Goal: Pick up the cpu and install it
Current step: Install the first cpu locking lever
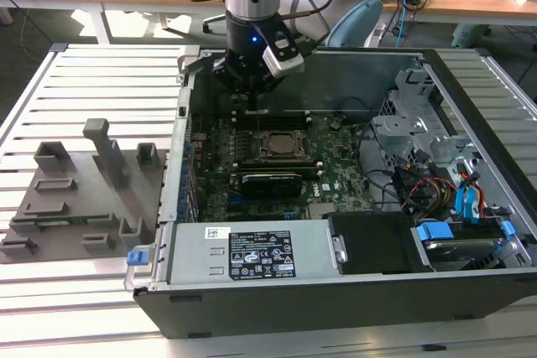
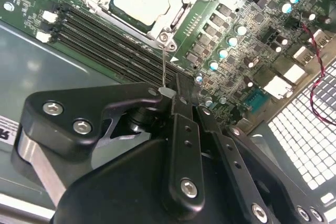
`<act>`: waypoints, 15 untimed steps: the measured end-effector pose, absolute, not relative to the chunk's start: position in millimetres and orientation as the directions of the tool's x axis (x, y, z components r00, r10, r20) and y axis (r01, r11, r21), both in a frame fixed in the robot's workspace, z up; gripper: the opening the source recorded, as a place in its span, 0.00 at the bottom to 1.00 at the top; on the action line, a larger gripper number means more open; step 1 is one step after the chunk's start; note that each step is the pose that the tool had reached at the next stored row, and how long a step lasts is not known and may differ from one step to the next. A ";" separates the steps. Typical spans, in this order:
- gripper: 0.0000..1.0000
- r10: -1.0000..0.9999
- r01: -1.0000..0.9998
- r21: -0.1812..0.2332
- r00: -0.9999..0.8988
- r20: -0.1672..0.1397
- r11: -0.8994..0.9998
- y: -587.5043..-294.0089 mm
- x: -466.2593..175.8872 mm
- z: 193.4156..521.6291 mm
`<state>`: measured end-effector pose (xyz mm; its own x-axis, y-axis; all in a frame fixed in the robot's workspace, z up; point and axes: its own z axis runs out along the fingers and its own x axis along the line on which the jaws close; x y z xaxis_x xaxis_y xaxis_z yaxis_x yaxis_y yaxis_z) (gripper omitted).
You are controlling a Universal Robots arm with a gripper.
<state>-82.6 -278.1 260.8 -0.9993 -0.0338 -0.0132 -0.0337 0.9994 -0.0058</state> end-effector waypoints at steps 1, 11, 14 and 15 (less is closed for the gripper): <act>0.11 -0.034 -0.034 -0.006 -0.999 -0.013 0.999 -278.1 -81.5 260.7; 0.11 -0.034 -0.034 -0.006 -0.999 -0.013 0.999 -278.0 -69.1 260.7; 0.11 -0.034 -0.034 -0.006 -0.999 -0.013 0.999 -278.0 -65.1 260.7; 0.11 -0.034 -0.034 -0.006 -0.999 -0.013 0.999 -278.0 -64.0 260.7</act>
